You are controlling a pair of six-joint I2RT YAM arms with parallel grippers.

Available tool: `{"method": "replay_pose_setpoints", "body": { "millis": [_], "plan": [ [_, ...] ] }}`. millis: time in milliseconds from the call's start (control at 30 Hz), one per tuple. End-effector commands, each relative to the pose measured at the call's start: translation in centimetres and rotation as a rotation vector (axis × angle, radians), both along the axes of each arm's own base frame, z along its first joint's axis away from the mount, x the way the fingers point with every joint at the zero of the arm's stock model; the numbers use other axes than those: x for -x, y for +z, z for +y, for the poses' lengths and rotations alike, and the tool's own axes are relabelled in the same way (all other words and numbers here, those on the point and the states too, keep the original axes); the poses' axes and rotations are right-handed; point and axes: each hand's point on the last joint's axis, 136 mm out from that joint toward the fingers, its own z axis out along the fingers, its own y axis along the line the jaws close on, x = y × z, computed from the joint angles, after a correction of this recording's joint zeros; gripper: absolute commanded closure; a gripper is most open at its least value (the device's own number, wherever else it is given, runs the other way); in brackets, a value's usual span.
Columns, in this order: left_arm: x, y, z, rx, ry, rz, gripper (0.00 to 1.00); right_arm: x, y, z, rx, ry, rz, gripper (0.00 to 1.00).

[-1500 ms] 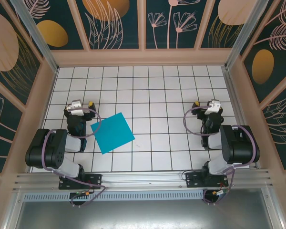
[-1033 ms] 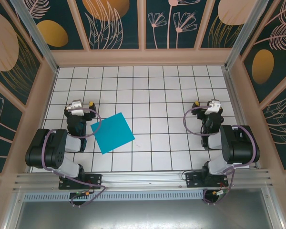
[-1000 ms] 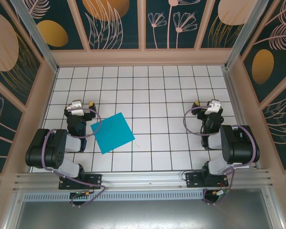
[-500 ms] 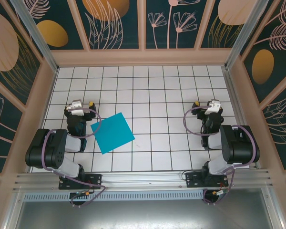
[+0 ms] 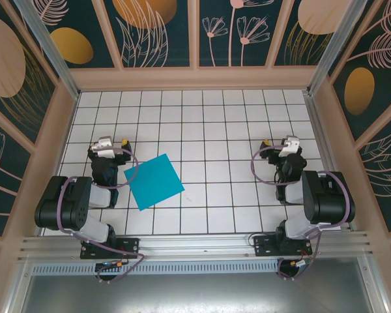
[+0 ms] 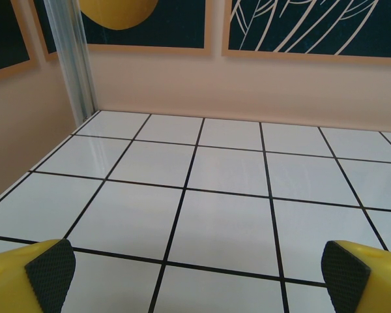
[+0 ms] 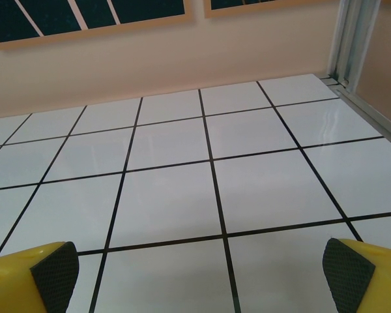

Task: Fold a paper plane with a square sheet of paper (pick it up from the middle)
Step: Move the square sheet of paper to the center of the table.

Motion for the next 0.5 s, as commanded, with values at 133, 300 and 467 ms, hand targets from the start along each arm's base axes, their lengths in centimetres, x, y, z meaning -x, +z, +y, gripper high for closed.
{"method": "replay_pose_setpoints", "body": {
  "millis": [133,300,467],
  "plan": [
    [-0.29,0.96,-0.08,-0.010,-0.010,-0.027,0.01,-0.51,0.87,0.13,0.005,0.011,-0.030,0.01],
    [-0.28,0.99,-0.08,-0.009,-0.010,-0.028,0.01,-0.51,0.92,0.10,0.006,0.007,-0.032,0.01],
    [-0.28,0.98,-0.08,-0.009,-0.010,-0.028,0.01,-0.55,0.84,0.18,0.002,0.013,-0.028,0.01]
  ]
}}
